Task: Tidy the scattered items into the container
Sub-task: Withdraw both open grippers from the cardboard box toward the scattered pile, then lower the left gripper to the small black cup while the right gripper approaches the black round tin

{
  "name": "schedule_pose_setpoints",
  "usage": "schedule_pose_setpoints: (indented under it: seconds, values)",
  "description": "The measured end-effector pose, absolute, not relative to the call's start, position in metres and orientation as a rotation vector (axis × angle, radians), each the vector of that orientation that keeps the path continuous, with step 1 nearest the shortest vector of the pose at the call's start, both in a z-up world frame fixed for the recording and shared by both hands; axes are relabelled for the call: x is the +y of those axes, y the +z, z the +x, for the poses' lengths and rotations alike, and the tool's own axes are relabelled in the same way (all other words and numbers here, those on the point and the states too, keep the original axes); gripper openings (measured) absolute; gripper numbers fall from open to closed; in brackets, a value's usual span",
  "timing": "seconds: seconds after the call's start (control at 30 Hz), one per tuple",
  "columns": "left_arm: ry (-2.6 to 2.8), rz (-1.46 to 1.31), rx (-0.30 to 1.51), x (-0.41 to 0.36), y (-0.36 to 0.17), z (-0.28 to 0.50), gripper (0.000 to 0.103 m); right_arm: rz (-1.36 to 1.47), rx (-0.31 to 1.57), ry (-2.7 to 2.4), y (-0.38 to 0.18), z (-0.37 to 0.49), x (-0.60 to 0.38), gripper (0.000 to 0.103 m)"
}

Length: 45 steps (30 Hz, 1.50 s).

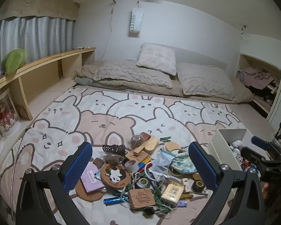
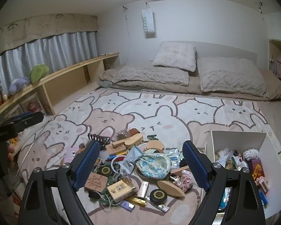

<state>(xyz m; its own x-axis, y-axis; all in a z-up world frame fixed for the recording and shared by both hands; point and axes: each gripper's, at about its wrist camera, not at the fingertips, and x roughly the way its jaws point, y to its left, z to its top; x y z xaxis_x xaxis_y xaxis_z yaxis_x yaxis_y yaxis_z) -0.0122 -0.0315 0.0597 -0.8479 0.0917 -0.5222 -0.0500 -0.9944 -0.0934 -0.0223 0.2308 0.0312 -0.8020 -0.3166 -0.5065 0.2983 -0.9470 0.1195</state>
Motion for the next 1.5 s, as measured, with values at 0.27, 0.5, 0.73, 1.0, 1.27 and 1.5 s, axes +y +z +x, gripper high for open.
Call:
schedule_pose_setpoints:
  seconds: [0.27, 0.5, 0.73, 1.0, 1.27, 1.5]
  values:
    - [2.965, -0.833, -0.107, -0.039, 0.037, -0.019, 0.103, 0.812, 0.011, -2.714, -0.008, -0.035, 0.221, 0.103]
    - [2.987, -0.868, -0.061, -0.040, 0.014, -0.024, 0.103, 0.853, -0.041, -2.710, -0.035, -0.040, 0.225, 0.103]
    - [2.985, -0.933, -0.104, -0.045, -0.012, -0.029, 0.103, 0.896, -0.003, -2.721, -0.062, -0.042, 0.222, 0.103]
    - [2.956, -0.992, -0.104, -0.041, -0.044, -0.030, 0.103, 0.904, 0.049, -2.762, -0.089, -0.045, 0.222, 0.103]
    - [2.929, -1.014, -0.166, -0.038, -0.071, -0.024, 0.103, 0.888, 0.029, -2.799, -0.110, -0.043, 0.224, 0.103]
    - [2.931, -1.062, -0.153, -0.029, -0.094, -0.017, 0.103, 0.900, 0.042, -2.824, -0.129, -0.039, 0.224, 0.103]
